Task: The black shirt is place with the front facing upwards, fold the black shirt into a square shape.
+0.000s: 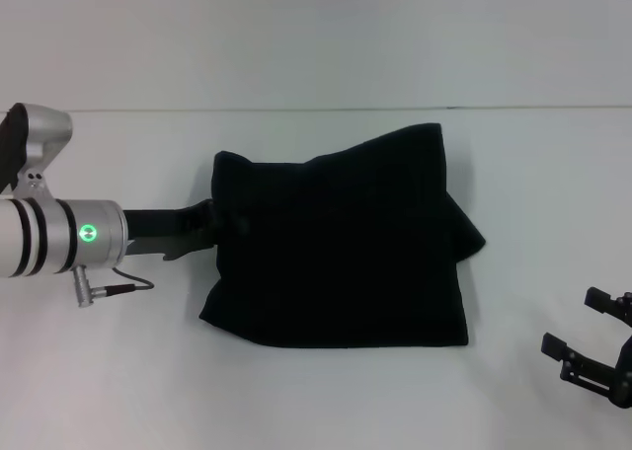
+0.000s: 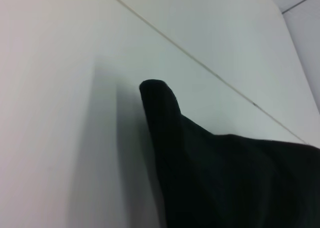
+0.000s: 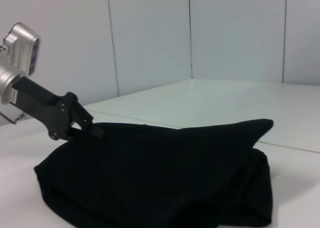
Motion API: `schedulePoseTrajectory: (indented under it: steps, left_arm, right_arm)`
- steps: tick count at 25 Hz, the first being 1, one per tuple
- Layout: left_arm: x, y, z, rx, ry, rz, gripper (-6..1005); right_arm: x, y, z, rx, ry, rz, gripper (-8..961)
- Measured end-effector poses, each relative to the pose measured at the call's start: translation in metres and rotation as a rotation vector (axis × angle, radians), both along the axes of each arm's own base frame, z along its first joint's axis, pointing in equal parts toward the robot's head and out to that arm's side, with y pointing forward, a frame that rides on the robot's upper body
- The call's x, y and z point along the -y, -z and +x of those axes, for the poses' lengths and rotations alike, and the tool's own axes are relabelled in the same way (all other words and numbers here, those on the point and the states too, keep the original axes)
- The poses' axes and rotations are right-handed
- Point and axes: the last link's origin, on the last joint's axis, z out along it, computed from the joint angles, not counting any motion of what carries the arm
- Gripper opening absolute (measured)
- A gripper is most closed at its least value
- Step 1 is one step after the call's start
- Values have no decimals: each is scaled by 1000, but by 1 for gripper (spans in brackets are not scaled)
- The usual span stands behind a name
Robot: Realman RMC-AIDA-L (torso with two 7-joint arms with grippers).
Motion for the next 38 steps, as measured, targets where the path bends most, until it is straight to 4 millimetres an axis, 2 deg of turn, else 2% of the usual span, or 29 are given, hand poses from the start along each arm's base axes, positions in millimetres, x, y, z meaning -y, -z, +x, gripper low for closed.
schedulePoseTrajectory:
  steps: [9, 17, 23, 27, 30, 34, 38]
  left_arm:
    - [7, -1, -2, 30, 36, 14, 146]
    - [17, -9, -8, 73, 115, 86, 214]
    - [25, -16, -15, 51, 216, 153, 483]
    - [35, -26, -11, 25, 395, 212, 640]
    - [52, -30, -7, -23, 614, 258, 742]
    - [80, -26, -5, -97, 885, 308, 866]
    - [95, -15, -8, -140, 1009, 281, 932]
  right_arm:
    - [-6, 6, -3, 8, -10, 4, 920]
    - [-16, 10, -13, -13, -49, 76, 919]
    - [-37, 21, -35, -55, -97, 121, 919]
    - [-62, 34, -53, -56, -112, 127, 919]
    - [-71, 41, -66, -45, -152, 110, 919]
    - [-67, 42, -70, -61, -185, 101, 919]
    - [-55, 45, -66, -56, -204, 61, 919]
